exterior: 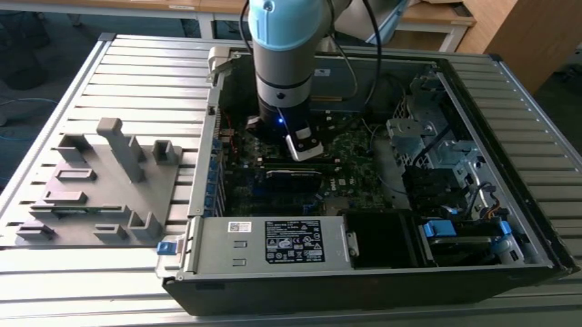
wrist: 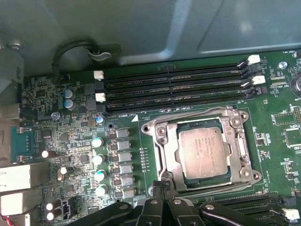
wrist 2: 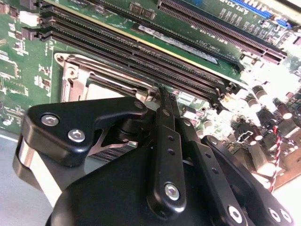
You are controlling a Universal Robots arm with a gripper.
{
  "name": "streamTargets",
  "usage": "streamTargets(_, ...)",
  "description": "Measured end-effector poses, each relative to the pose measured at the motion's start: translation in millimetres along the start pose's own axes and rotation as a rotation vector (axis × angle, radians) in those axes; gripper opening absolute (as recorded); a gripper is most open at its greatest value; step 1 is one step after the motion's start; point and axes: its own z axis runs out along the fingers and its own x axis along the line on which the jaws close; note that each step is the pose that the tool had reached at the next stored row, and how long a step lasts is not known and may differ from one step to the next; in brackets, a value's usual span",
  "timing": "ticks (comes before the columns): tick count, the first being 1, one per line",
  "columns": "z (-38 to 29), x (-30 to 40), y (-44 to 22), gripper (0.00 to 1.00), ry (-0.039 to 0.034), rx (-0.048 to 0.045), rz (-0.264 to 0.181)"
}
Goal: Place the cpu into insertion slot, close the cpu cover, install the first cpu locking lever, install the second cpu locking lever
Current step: 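Install the second cpu locking lever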
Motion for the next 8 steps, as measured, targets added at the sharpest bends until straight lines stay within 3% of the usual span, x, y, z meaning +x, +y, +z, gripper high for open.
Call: streamTargets(8, 0.3, 3.4, -0.6, 0.1, 0.0004, -0.0042, 0.0)
